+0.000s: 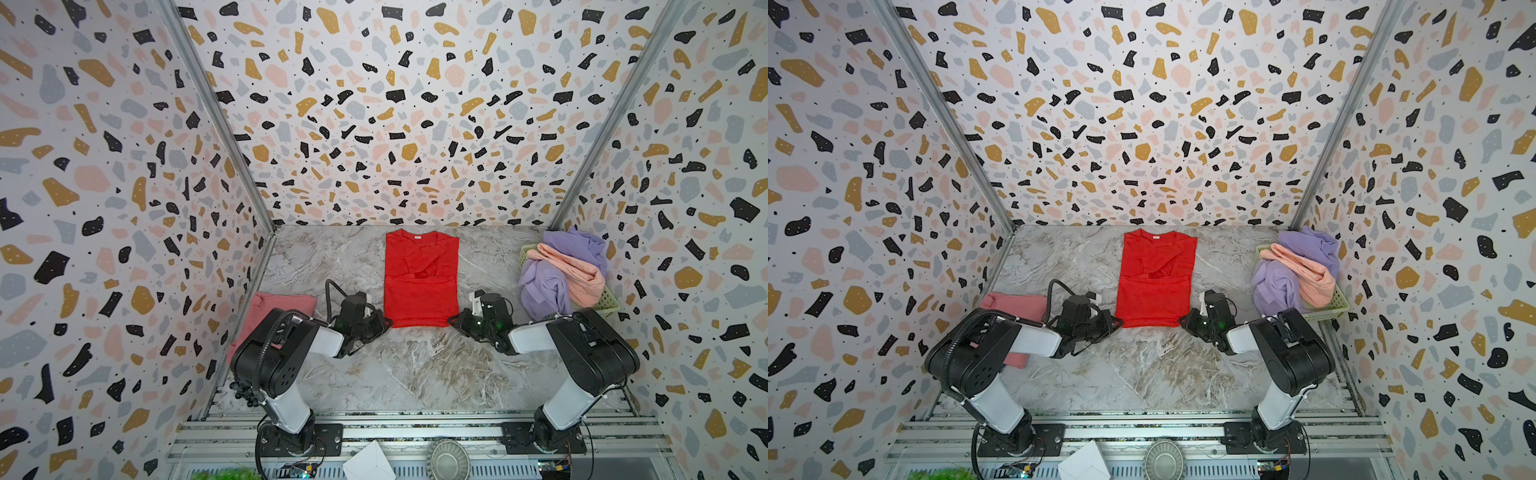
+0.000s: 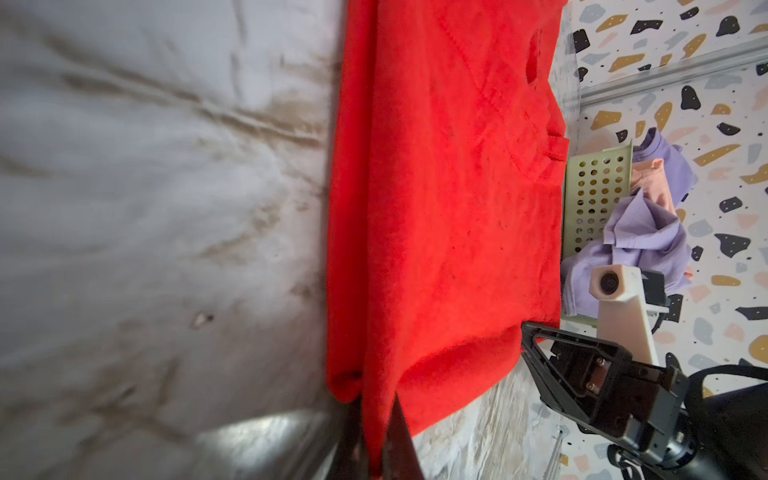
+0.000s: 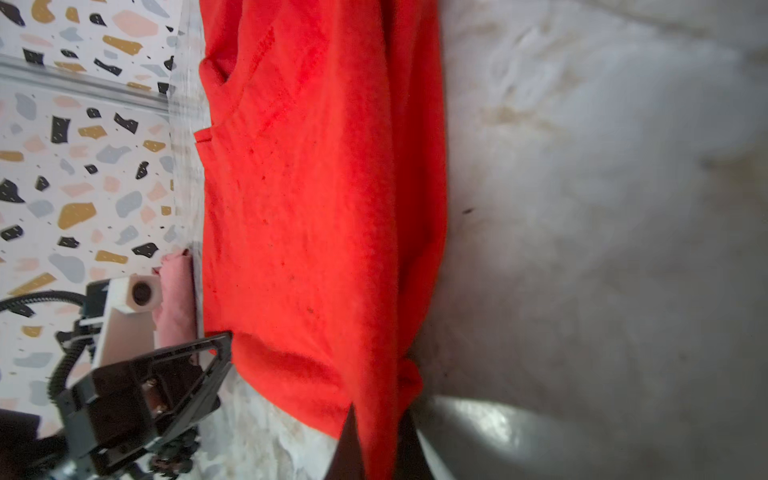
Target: Fold and stack the t-shirts
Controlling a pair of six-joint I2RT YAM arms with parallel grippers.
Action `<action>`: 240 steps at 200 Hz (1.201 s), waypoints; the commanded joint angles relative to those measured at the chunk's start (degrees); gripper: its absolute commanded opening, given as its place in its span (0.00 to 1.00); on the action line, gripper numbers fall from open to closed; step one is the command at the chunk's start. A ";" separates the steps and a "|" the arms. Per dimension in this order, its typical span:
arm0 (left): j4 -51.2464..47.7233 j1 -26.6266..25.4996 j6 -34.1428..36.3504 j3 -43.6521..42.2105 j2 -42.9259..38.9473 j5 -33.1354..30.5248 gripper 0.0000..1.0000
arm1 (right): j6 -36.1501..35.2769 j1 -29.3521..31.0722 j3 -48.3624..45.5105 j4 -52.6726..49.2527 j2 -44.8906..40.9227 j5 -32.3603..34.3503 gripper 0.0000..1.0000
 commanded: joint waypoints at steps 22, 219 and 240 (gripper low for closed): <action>-9.48 -1.92 7.65 -1.70 -9.14 -2.13 0.00 | -7.76 2.64 -1.11 -11.49 -8.20 4.28 0.00; -33.72 -11.92 13.51 12.48 -31.91 -12.77 0.00 | -17.72 9.31 14.39 -32.34 -25.85 6.12 0.04; -34.80 -7.77 18.18 20.37 -24.13 -11.72 0.00 | -19.54 5.95 21.37 -30.95 -17.65 4.21 0.04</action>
